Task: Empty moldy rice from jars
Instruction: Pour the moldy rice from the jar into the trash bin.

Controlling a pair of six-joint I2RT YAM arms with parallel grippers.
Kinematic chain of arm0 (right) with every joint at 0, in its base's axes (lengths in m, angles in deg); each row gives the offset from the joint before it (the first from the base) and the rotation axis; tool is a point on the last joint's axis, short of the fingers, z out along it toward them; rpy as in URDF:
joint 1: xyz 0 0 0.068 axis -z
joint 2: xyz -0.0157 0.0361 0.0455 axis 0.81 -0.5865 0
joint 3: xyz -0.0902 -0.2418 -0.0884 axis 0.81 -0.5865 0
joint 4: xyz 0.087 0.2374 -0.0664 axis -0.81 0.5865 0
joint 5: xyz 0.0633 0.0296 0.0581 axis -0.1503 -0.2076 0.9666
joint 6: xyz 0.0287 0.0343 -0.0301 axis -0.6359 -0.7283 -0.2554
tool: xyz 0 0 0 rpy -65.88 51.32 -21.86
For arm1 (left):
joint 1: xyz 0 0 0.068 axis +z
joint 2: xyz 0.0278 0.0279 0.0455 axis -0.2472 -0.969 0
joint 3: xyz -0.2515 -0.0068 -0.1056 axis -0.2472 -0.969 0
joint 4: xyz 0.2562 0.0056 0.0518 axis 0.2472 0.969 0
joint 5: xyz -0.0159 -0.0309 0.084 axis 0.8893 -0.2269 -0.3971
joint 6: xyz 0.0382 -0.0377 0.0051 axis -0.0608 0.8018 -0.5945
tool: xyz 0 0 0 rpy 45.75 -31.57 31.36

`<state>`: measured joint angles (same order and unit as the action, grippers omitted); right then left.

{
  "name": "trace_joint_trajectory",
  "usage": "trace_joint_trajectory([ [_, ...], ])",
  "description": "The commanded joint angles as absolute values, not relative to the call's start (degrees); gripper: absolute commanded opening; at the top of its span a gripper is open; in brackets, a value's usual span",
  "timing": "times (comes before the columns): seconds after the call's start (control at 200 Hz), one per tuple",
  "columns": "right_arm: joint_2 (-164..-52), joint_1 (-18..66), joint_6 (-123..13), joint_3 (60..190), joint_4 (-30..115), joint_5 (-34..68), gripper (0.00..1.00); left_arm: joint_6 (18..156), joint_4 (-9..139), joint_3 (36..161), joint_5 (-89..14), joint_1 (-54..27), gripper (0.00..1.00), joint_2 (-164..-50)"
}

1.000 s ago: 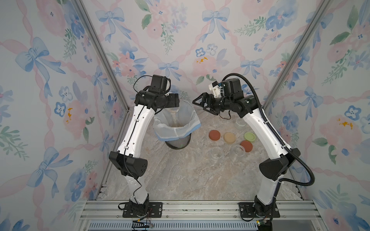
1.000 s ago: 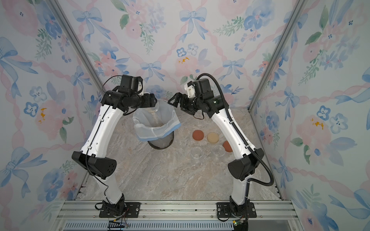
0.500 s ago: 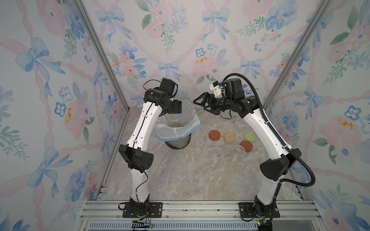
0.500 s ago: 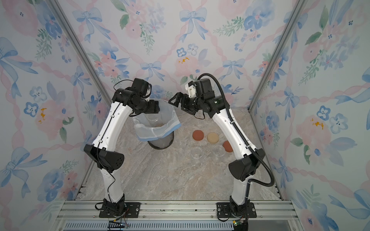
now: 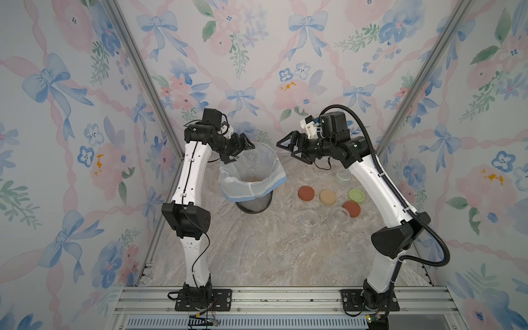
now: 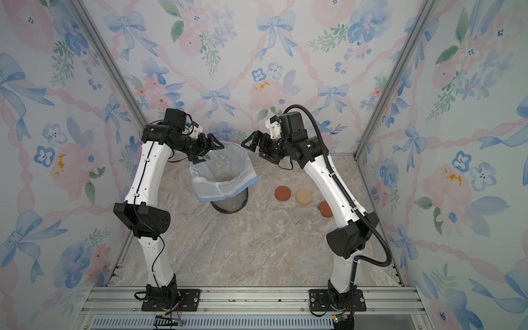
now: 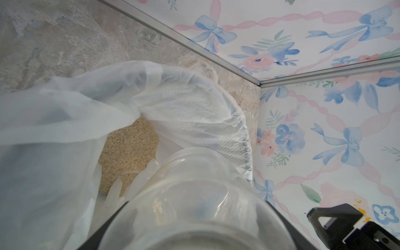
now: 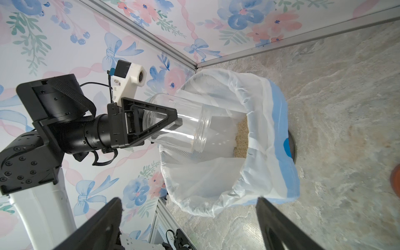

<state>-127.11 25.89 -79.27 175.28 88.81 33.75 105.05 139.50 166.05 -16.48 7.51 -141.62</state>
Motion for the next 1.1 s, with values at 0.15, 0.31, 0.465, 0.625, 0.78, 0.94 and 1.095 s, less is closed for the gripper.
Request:
trace_joint_trajectory([
  [0.15, -127.10, 26.24, -80.30, 175.22, 87.39, 34.70, 0.97, 102.97, 135.84, 167.31, -22.57, 6.84, 0.00, -138.80],
  [0.31, -127.65, 26.61, -80.93, 175.05, 87.39, 35.27, 0.97, 97.08, 134.93, 167.70, -63.04, -3.60, 0.00, -134.53],
  [0.465, -128.24, 27.38, -82.25, 175.17, 86.90, 36.11, 0.97, 94.88, 123.90, 151.70, -80.12, -10.59, 0.00, -126.65],
  [0.625, -128.45, 27.75, -82.52, 175.15, 86.77, 36.42, 0.97, 94.35, 121.58, 148.84, -76.59, -10.46, 0.00, -125.60],
  [0.78, -128.55, 27.73, -82.95, 174.95, 86.51, 36.65, 0.97, 93.57, 120.98, 149.59, -69.94, -10.13, 0.00, -126.75],
  [0.94, -128.63, 27.89, -82.91, 174.91, 86.42, 36.60, 0.97, 91.89, 121.07, 147.99, -61.15, -9.57, 0.00, -127.13],
  [1.095, -128.72, 27.79, -83.25, 174.58, 85.99, 37.12, 0.97, 94.74, 128.17, 137.99, -44.05, -4.76, 0.00, -129.99],
])
